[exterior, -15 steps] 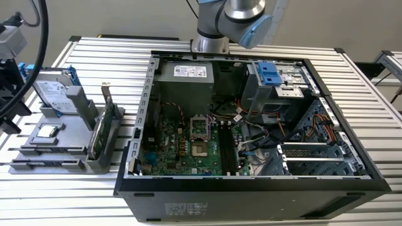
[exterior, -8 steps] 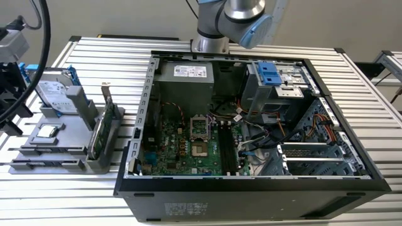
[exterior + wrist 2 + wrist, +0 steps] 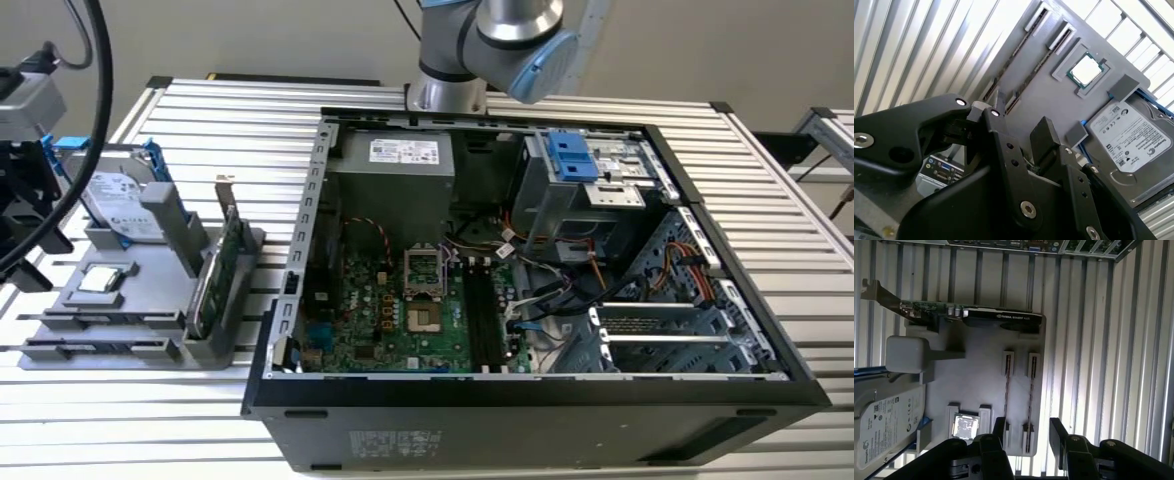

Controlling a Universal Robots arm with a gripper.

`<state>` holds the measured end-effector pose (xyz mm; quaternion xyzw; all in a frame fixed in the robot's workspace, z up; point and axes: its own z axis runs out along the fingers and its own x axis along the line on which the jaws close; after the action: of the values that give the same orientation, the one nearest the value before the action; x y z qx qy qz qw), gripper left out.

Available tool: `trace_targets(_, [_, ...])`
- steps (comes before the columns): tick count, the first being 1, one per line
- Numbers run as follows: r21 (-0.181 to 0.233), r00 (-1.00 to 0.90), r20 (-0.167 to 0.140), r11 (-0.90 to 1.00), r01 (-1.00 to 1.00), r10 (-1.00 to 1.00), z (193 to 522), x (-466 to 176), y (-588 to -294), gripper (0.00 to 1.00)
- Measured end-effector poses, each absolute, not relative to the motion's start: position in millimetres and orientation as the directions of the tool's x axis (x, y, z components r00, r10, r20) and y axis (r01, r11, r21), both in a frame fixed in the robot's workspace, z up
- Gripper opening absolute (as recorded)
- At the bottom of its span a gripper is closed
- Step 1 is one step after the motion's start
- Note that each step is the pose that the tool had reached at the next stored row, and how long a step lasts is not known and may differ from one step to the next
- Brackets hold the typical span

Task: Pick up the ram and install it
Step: 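Pick up the ram and move it above insertion slot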

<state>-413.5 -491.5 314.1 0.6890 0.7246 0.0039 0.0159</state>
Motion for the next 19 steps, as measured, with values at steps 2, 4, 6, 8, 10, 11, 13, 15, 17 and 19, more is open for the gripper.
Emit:
trace_targets(2, [0.027,-0.05,-0.018,0.05,0.998,0.999,312.5,-413.5,-491.5,1.0])
trace_targets(4, [0.027,-0.05,-0.018,0.05,0.998,0.999,311.0,-413.5,-491.5,1.0])
trace_targets(6, [0.027,-0.05,-0.018,0.05,0.998,0.999,309.3,-413.5,-491.5,1.0])
trace_targets(8, [0.027,-0.05,-0.018,0.05,0.998,0.999,307.7,-413.5,-491.5,1.0])
trace_targets(10, [0.027,-0.05,-0.018,0.05,0.998,0.999,306.0,-413.5,-491.5,1.0])
trace_targets(11, [0.027,-0.05,-0.018,0.05,0.998,0.999,305.1,-413.5,-491.5,1.0])
trace_targets(13, [0.027,-0.05,-0.018,0.05,0.998,0.999,303.2,-413.5,-491.5,1.0])
trace_targets(15, [0.027,-0.05,-0.018,0.05,0.998,0.999,301.4,-413.5,-491.5,1.0])
trace_targets(17, [0.027,-0.05,-0.018,0.05,0.998,0.999,299.6,-413.5,-491.5,1.0])
trace_targets(19, [0.027,-0.05,-0.018,0.05,0.998,0.999,297.9,-413.5,-491.5,1.0])
